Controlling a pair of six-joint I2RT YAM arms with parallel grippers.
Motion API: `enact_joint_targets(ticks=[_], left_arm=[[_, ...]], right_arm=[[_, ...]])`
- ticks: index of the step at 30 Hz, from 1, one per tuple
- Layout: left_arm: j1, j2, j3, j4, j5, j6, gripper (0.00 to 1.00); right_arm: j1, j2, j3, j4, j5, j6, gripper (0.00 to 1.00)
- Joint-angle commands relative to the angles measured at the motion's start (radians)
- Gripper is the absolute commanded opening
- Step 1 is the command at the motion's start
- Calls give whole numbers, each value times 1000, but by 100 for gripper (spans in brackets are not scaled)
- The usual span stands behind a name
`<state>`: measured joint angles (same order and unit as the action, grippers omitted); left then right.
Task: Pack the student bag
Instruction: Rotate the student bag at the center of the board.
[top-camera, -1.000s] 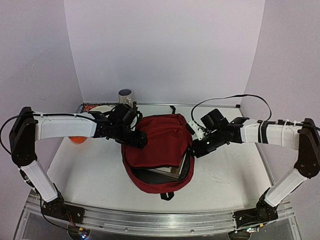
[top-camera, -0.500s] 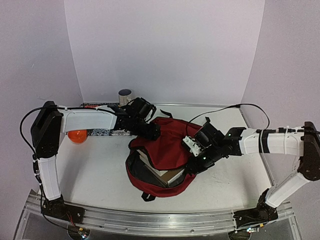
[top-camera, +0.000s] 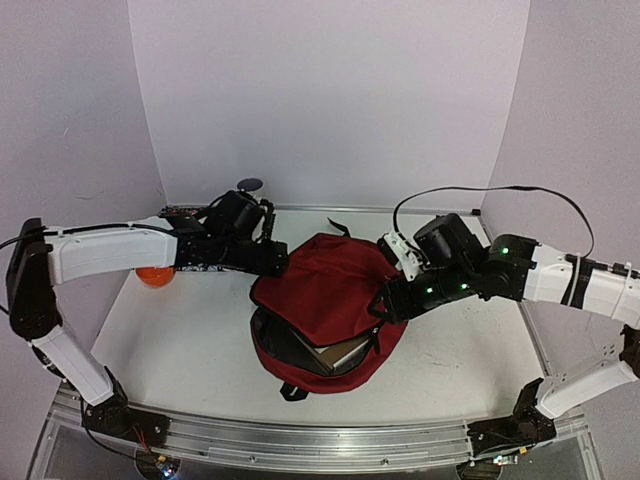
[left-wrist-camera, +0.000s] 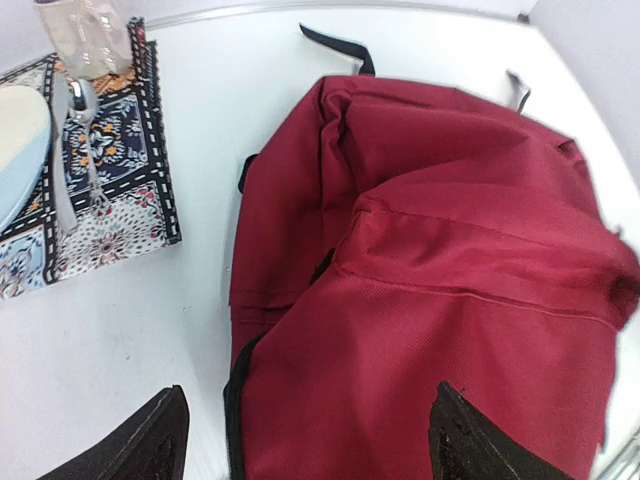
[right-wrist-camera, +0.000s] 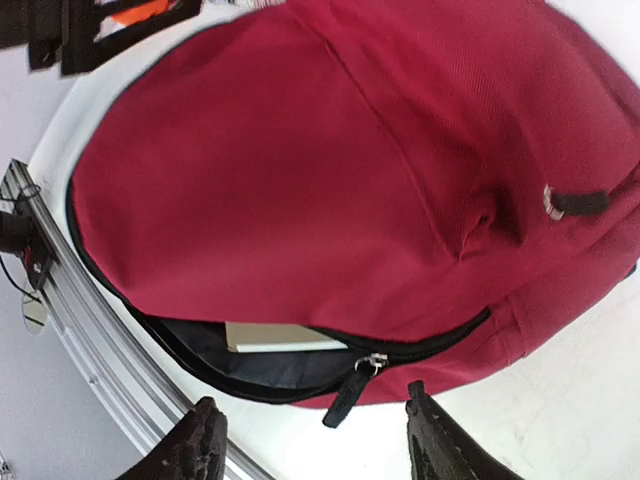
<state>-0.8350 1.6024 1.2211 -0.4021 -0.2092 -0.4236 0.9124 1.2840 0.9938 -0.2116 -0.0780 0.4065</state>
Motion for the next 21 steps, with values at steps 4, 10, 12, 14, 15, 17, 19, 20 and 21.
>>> enact_joint_targets(ticks=[4,10,12,14,15,17,19,20,21], left_arm=[[-1,-181,-200,-6,125,-236,85],[-4,-199,-308,14,189,-355,86],[-3,-181,-339,71,249,-378,86],[-4,-154,-370,167,341,-408,86],[-3,-133,-380,211,386,-422,85],[-3,-97,-385,266,427,-440,83],[-3,-64,-379,296,437,-439,75],[-3,-53,-373,308,437,-435,67],[-2,-40,-365,313,434,-428,59]], right_arm=[[-5,135,151,-36,78,-66,76],[-4,248,227,27,35,-109,80],[-4,276,250,32,38,-124,82],[-4,294,263,37,43,-132,82],[-4,299,266,41,47,-134,83],[-5,304,266,50,59,-137,84],[-5,304,261,55,76,-135,85],[-4,304,257,58,78,-135,85],[-5,304,254,61,78,-134,85]])
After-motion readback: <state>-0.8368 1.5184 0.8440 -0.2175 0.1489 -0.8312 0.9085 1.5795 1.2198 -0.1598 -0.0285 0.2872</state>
